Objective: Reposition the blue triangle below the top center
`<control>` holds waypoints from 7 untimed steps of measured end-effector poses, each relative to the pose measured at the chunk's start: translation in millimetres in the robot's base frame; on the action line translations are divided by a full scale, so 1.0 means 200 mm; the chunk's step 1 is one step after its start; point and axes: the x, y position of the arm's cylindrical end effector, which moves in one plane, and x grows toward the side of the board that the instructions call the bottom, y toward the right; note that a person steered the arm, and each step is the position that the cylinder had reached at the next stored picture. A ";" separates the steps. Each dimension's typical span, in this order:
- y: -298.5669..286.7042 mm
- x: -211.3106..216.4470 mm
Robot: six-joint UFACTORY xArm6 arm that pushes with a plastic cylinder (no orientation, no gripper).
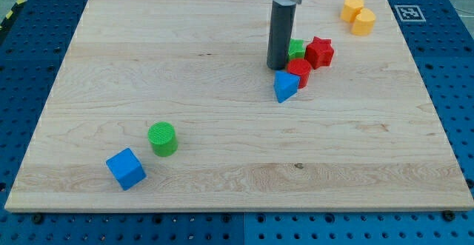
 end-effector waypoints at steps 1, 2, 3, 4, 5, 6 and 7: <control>-0.34 0.02; -0.51 0.13; -0.49 0.54; -0.28 0.82; 0.07 0.79; 0.23 0.65; 0.24 0.48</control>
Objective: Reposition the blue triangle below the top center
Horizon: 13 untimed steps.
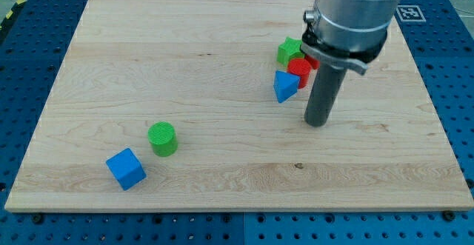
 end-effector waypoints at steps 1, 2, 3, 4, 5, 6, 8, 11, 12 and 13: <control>-0.05 -0.16; -0.17 -0.31; -0.27 -0.38; -0.26 -0.29; -0.28 -0.17; -0.46 -0.18; -0.67 -0.67; -0.65 -0.44; -0.57 -0.58; -0.57 -0.82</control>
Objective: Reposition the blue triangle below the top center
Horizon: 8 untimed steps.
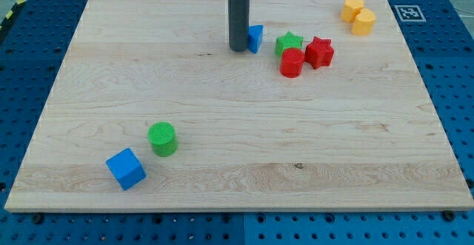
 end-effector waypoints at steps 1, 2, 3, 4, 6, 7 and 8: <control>0.00 -0.10; 0.00 0.04; 0.00 0.19; 0.11 0.19; 0.19 -0.09; 0.18 -0.14; 0.18 -0.11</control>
